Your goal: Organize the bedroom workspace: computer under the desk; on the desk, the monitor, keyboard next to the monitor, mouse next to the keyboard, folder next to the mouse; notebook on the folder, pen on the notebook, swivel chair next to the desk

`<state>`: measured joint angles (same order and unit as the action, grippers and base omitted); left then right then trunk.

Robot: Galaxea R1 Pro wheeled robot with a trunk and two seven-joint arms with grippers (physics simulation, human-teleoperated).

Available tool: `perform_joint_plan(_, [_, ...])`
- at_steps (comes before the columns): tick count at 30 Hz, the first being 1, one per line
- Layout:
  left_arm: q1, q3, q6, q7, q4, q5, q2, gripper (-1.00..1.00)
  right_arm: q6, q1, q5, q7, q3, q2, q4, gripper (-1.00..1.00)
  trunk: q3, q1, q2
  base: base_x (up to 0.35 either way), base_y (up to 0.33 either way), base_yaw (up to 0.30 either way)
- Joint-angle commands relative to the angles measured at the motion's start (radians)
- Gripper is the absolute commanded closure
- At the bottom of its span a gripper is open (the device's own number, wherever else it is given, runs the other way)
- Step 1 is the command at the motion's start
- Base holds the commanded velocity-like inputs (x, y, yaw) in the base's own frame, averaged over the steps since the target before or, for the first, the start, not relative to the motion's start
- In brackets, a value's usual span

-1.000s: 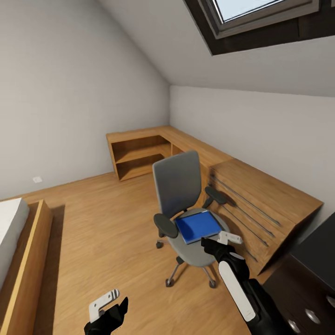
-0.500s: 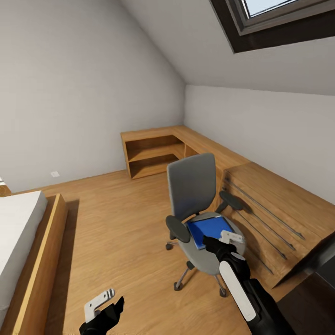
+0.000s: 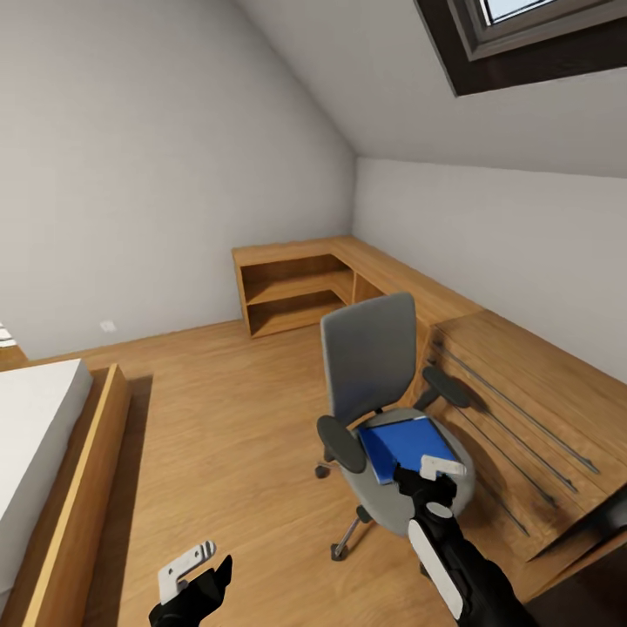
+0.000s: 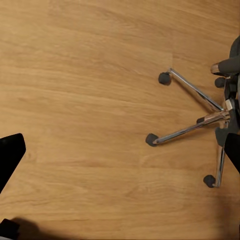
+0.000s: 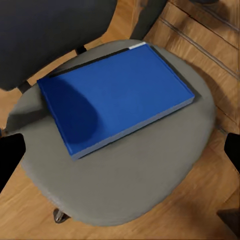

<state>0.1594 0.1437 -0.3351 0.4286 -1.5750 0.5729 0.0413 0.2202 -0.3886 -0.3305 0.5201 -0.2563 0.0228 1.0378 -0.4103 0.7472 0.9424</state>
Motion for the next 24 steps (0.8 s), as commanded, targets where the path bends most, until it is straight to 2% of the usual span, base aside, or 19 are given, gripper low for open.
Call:
perform_joint_plan(1, [0.000, 0.001, -0.002, 0.007, -0.002, 0.008, 0.000, -1.00, -0.049, -0.002, 0.012, 0.002, -0.004, 0.002, -0.021, -1.00, -0.001, 0.000, 0.001, 0.028, 0.000, 0.001])
perform_joint_plan(3, [0.000, 0.001, -0.002, 0.007, -0.002, 0.009, 0.000, -1.00, -0.115, -0.003, 0.042, -0.004, -0.003, 0.004, -0.041, -1.00, -0.001, 0.000, 0.001, 0.016, 0.000, 0.000])
perform_joint_plan(5, [0.000, 0.000, -0.002, 0.007, -0.002, 0.009, 0.000, -1.00, -0.184, -0.004, 0.089, -0.009, -0.003, 0.005, -0.068, -1.00, -0.001, 0.000, 0.001, 0.006, 0.000, 0.000])
perform_joint_plan(10, [0.000, 0.000, -0.002, 0.007, -0.002, 0.008, 0.000, -1.00, -0.227, -0.005, 0.136, -0.041, -0.002, 0.005, -0.129, -1.00, -0.001, 0.000, 0.001, 0.033, 0.000, 0.000])
perform_joint_plan(12, [0.000, 0.001, -0.002, 0.007, -0.003, 0.008, 0.000, -1.00, -0.235, -0.009, 0.159, -0.078, -0.001, 0.005, -0.167, -1.00, -0.001, 0.000, 0.001, 0.185, 0.000, 0.000])
perform_joint_plan(17, [0.000, 0.002, -0.001, 0.007, -0.003, 0.007, 0.000, -1.00, -0.242, -0.046, 0.188, -0.167, 0.002, 0.011, -0.249, -1.00, -0.001, 0.000, 0.001, 0.259, 0.000, 0.000])
perform_joint_plan(24, [-0.001, 0.002, -0.002, 0.007, -0.003, 0.007, 0.000, -1.00, -0.244, -0.117, 0.186, -0.232, 0.006, 0.034, -0.384, -1.00, -0.001, 0.000, 0.001, 0.304, 0.000, 0.000])
